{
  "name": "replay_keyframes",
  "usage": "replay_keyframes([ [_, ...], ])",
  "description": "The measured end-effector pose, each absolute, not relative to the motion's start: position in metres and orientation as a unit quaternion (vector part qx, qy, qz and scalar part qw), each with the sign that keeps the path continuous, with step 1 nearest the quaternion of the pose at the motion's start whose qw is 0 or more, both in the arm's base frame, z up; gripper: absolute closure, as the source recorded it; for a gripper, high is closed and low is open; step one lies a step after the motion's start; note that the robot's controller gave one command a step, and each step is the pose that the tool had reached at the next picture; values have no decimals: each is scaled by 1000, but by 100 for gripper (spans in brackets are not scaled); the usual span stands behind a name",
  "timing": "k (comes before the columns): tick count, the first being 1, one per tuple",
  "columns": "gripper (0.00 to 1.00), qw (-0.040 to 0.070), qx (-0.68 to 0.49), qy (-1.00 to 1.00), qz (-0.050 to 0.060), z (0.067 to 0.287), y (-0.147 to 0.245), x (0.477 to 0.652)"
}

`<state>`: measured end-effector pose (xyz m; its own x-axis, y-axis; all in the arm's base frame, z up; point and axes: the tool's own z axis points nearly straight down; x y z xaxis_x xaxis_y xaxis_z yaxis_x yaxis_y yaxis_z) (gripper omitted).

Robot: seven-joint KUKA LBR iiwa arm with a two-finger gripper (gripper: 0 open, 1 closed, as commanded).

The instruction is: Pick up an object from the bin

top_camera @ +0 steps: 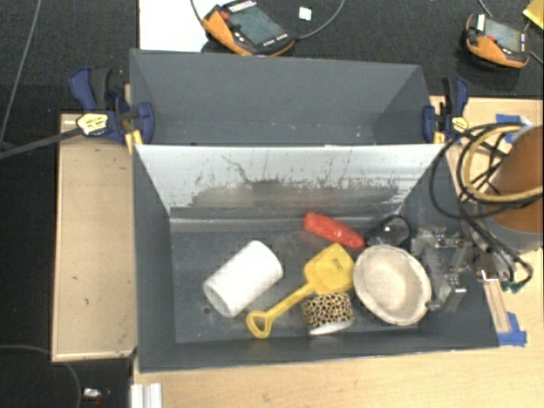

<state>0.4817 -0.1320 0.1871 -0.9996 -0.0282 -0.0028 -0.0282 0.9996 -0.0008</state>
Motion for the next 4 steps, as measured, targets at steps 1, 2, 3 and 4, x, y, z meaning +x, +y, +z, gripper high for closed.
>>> replay_keyframes([
  [1,0,1,-14,1000,0,187,-132,482],
  [2,0,5,-133,991,-2,227,-148,497],
  [3,0,6,-66,998,-2,191,-135,492],
  [4,0,7,-130,991,-3,216,-124,485],
])
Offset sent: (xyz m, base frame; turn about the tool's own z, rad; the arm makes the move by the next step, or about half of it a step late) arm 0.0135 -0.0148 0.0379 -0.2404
